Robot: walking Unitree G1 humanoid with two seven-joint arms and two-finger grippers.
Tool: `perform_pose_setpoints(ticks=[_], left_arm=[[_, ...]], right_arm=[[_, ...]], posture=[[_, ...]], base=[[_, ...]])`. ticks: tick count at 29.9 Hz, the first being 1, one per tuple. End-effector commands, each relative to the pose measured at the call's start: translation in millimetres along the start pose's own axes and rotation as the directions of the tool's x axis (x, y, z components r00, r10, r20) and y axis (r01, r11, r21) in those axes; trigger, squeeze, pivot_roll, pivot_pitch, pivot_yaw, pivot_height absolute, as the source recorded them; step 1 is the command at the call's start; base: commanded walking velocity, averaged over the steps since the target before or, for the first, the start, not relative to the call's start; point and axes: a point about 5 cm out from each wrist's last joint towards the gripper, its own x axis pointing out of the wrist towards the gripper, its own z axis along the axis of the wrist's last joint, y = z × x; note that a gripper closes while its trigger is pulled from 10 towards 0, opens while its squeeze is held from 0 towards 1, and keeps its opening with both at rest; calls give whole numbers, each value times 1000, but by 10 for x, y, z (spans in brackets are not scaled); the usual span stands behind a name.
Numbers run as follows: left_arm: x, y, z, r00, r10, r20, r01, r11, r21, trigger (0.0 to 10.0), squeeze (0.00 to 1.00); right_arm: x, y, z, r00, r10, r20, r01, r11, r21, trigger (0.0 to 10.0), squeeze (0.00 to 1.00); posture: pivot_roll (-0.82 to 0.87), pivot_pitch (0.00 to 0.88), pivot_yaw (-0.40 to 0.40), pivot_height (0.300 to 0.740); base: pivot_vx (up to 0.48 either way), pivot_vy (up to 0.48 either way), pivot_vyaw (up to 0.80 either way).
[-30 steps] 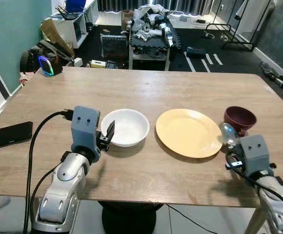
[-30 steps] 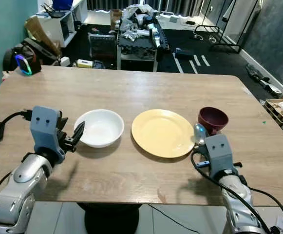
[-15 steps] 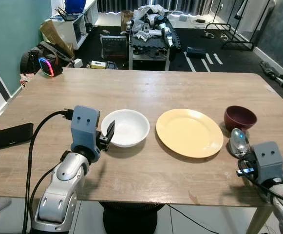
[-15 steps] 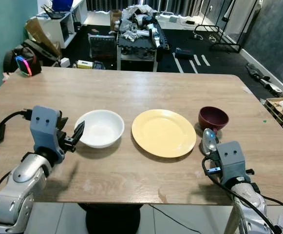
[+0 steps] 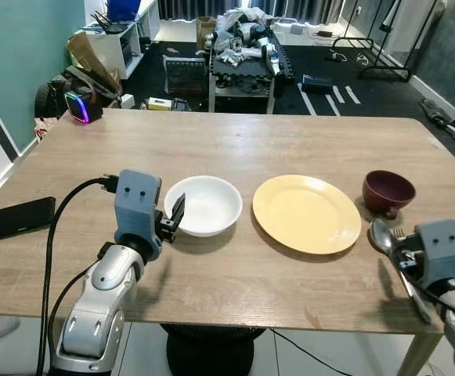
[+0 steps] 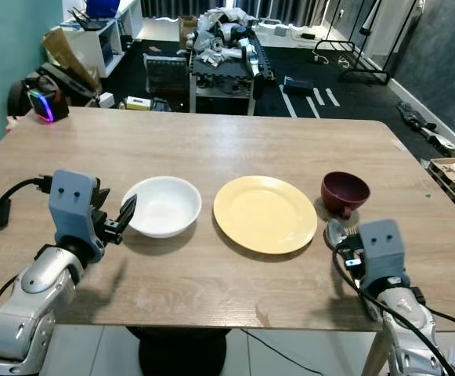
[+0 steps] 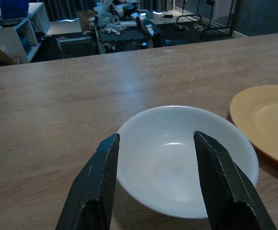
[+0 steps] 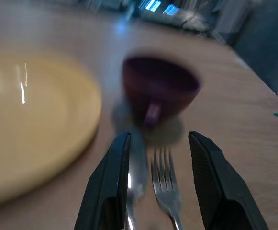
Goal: Setting the table
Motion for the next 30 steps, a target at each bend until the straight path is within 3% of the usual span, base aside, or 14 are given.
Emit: perform_pose_setpoints(ticks=[1,2,3,4,7,8,9,10,12,14,16,20,22,30], left_arm=[[6,-15,-30,1000,-10,-20,9,1000,-7,10000,0],[6,-15,-30,1000,-10,-20,9,1000,-7,10000,0],[11,-27,-33,1000,-14,-20,14,1000,-8,10000,0],[11,-27,-33,1000,-14,-20,14,1000,-8,10000,0],[24,-53,-41,1000,-22,-22,21,1000,-11,10000,0],[24,-53,-41,1000,-22,-22,21,1000,-11,10000,0],[27,-58,-43,999,-23,-22,22,1000,-10,10000,0],[27,-58,-43,999,-23,-22,22,1000,-10,10000,0],[35,-65,-55,999,-21,-30,21,1000,0,10000,0],[37,-67,-58,999,-21,-33,21,1000,4,10000,0],[37,-67,-58,999,-21,-33,21,1000,4,10000,0],[46,-53,-40,1000,-1,-22,1,1000,-14,10000,0],[48,-50,-36,1000,4,-19,-5,1000,-15,10000,0],[35,-57,-35,1000,3,-19,-3,1000,-18,10000,0]], right_arm=[[7,18,104,997,-48,52,38,983,182,10000,0],[7,18,104,997,-48,52,38,983,182,10000,0],[10,105,162,993,-85,86,51,940,339,10000,0],[10,105,162,993,-85,86,51,940,339,10000,0],[-17,447,209,986,-128,106,35,787,616,10000,0],[-17,447,209,986,-128,106,35,787,616,10000,0],[-25,540,209,985,-137,103,29,729,683,10000,0],[-25,540,209,985,-137,103,29,729,683,10000,0],[-25,694,232,985,-140,105,12,656,754,10000,0],[-25,732,244,985,-139,104,7,633,774,10000,0],[-25,732,244,985,-139,104,7,633,774,10000,0],[-10,956,335,991,-45,125,-63,669,741,10000,0],[-14,996,347,992,-28,123,-73,670,739,10000,0],[-9,1001,347,993,-21,114,-70,669,740,10000,0]], posture=[[-11,0,77,740],[-11,0,77,740],[-15,0,78,740],[-15,0,78,740],[-19,0,80,740],[-19,0,80,740],[-19,0,80,740],[-19,0,80,740],[-15,0,83,740],[-14,0,83,740],[-14,0,83,740],[-7,0,79,740],[-7,0,78,740],[-8,0,79,740]], base=[[0,0,0],[0,0,0],[0,0,0],[0,0,0],[0,0,0],[0,0,0],[0,0,0],[0,0,0],[0,0,0],[0,0,0],[0,0,0],[0,0,0],[0,0,0],[-120,0,0]])
